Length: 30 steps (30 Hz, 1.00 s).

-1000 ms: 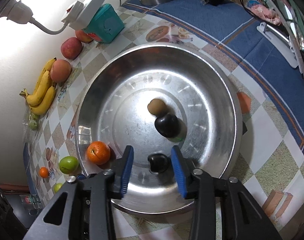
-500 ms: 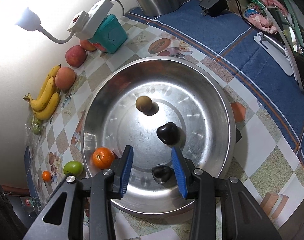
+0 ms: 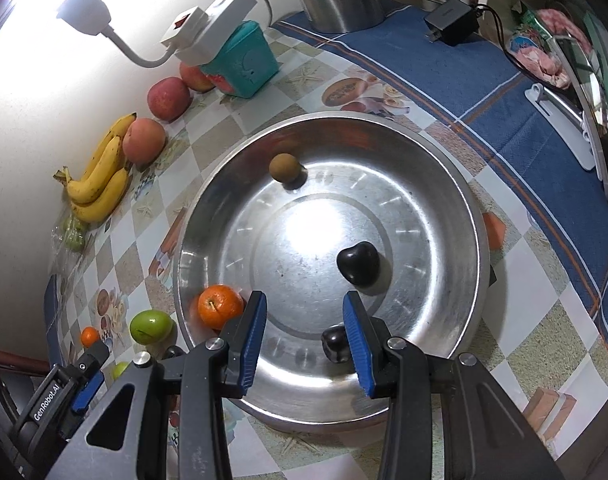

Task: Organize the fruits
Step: 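Withdraw both tools from the bowl toward the remaining fruit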

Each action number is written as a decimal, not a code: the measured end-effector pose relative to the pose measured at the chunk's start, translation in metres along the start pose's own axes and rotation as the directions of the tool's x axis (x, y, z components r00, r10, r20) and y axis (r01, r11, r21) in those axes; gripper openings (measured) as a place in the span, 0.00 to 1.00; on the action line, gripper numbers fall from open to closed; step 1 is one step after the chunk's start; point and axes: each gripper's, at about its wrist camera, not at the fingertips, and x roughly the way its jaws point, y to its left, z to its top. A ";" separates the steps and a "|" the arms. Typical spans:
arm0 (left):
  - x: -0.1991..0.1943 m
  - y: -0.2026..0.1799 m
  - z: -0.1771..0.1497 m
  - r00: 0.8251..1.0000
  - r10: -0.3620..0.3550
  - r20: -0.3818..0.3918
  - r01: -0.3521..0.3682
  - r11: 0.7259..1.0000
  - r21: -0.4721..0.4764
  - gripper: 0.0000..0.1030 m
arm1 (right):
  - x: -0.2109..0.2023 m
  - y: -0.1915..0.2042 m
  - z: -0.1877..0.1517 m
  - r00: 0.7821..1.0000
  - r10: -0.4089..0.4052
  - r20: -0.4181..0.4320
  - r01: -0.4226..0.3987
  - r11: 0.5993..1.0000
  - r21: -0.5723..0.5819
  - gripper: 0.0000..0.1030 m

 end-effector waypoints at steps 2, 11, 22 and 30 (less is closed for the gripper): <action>-0.001 0.000 0.000 1.000 0.003 0.000 -0.003 1.000 -0.001 0.62 | 0.000 0.000 0.000 1.000 -0.001 0.001 0.001 1.000 -0.003 0.39; 0.005 0.004 -0.002 0.998 0.056 -0.021 -0.057 0.998 -0.019 1.00 | 0.002 0.014 -0.001 1.000 -0.027 0.008 0.028 0.996 -0.086 0.62; 0.012 0.007 -0.004 0.996 0.076 -0.048 -0.077 0.997 -0.022 1.00 | 0.008 0.018 -0.002 0.998 -0.068 0.004 0.068 0.990 -0.125 0.69; 0.013 0.008 -0.005 0.994 0.098 -0.039 -0.099 0.995 -0.021 1.00 | 0.009 0.018 -0.002 0.997 -0.073 0.005 0.073 0.988 -0.133 0.80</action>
